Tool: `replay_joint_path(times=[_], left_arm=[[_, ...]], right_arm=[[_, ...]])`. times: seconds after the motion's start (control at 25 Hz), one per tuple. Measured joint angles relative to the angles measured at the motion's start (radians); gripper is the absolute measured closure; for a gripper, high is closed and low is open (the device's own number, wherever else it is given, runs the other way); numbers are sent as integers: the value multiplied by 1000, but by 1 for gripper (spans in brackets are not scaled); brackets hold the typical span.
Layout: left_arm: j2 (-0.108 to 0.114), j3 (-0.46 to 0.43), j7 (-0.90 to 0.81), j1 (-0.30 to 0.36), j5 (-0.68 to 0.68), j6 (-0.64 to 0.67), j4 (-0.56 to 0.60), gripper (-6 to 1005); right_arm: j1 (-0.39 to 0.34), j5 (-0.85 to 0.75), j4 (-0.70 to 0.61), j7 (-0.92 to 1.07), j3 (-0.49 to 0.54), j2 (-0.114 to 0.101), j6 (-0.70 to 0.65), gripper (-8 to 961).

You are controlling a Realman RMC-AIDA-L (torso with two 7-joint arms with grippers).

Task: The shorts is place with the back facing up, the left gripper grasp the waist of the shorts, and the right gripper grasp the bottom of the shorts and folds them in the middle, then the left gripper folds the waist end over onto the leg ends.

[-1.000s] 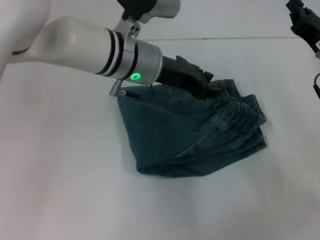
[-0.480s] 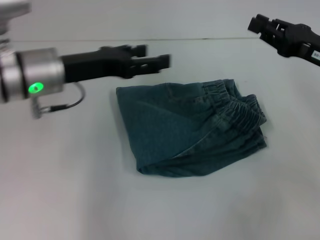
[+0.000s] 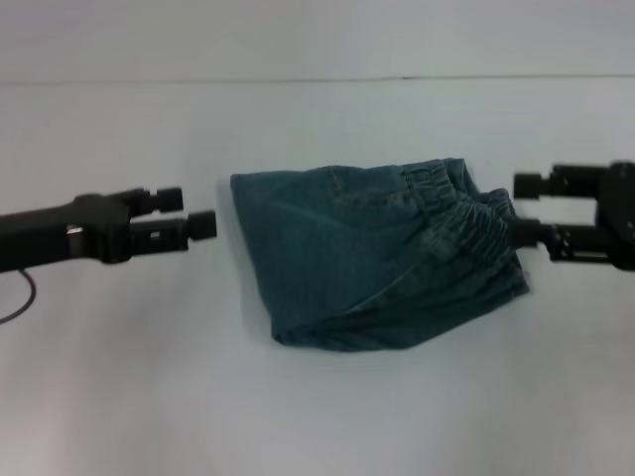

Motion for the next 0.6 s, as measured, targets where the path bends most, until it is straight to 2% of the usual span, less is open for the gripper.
replay_joint_path(times=[0.12, 0.28, 0.36, 0.6], left_arm=[[-3, -20, 1, 16, 79, 53, 22, 47], [-8, -26, 1, 28, 143, 76, 38, 47], [-8, -26, 1, 30, 151, 76, 39, 47], [-10, -19, 9, 28, 157, 76, 40, 47]], right_arm=[[-33, -34, -5, 5, -23, -7, 4, 454], [-42, -147, -4, 24, -20, -5, 16, 287], [-41, -197, -2, 36, -17, 0, 36, 66], [-40, -238, 1, 43, -18, 9, 75, 7]])
